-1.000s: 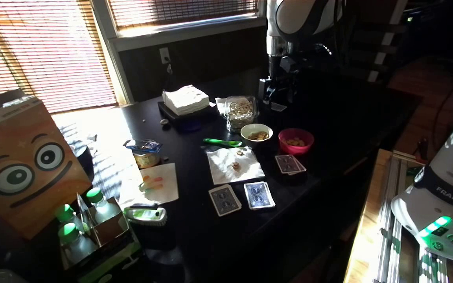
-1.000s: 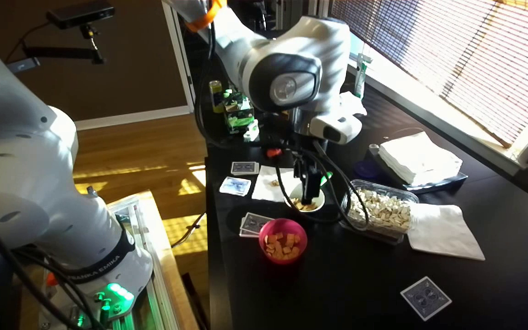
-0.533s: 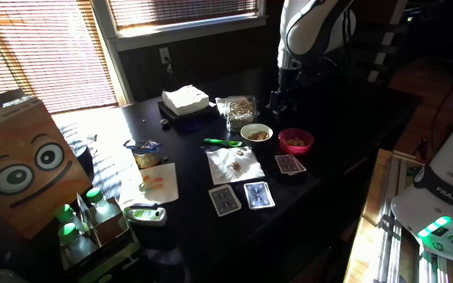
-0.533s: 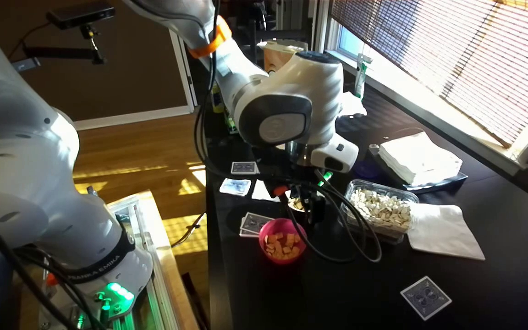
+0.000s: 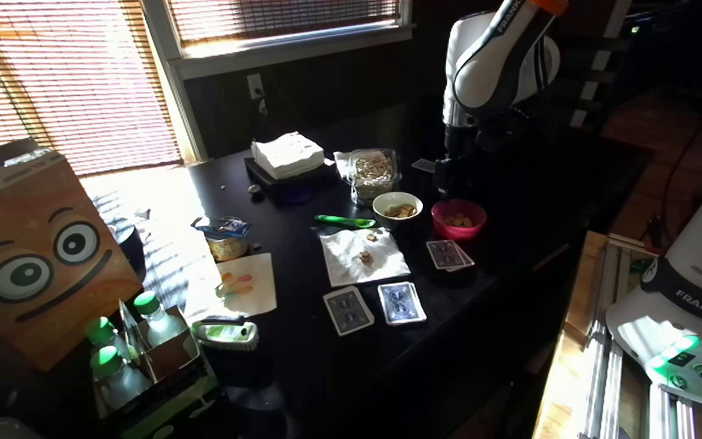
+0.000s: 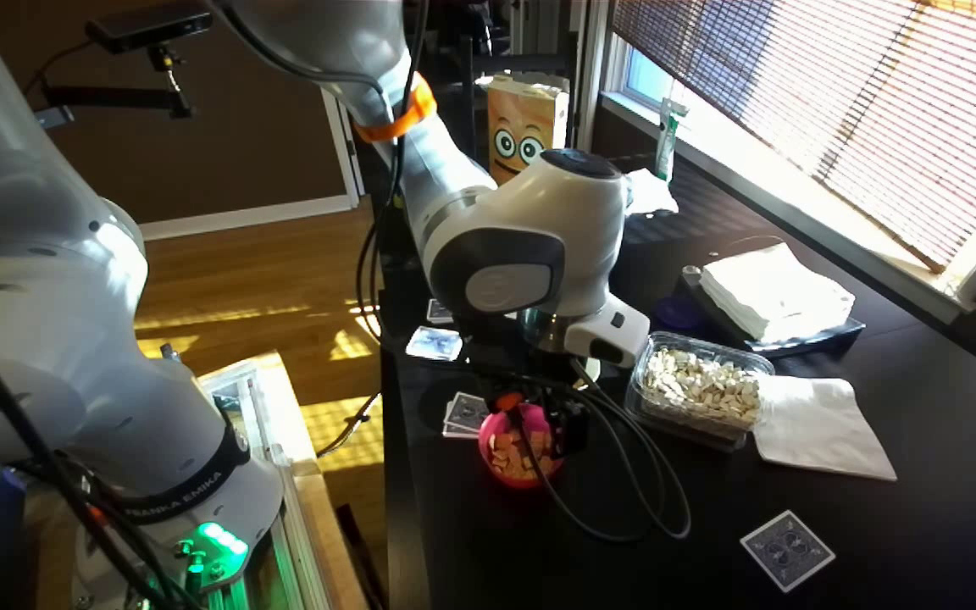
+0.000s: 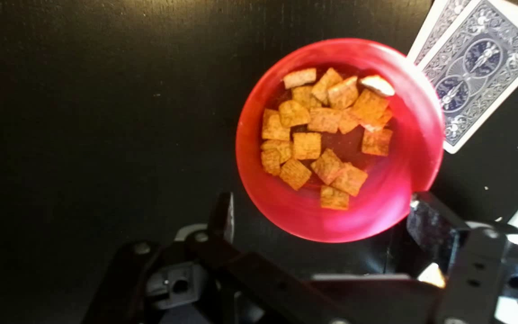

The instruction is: Shift the pink bowl, then pour the black bowl's contents into it

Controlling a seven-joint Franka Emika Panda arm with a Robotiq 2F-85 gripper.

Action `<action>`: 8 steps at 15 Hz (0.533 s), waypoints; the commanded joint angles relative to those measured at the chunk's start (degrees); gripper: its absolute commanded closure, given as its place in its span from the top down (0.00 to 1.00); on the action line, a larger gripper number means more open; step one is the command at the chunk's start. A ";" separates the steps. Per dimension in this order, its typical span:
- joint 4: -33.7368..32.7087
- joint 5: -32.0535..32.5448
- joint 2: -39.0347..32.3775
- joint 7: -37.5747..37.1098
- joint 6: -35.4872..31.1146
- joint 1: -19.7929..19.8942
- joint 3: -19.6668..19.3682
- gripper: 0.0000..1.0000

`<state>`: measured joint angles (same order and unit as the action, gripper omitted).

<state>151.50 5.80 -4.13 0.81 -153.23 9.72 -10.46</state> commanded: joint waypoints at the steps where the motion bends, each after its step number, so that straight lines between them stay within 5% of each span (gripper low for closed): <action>1: -0.04 0.02 0.02 -0.03 0.10 -0.02 -0.01 1.00; 8: -0.01 -5.07 -3.98 11.02 -3.04 3.08 -0.17 1.00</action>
<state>151.51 3.91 -6.14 6.71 -153.76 11.23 -10.59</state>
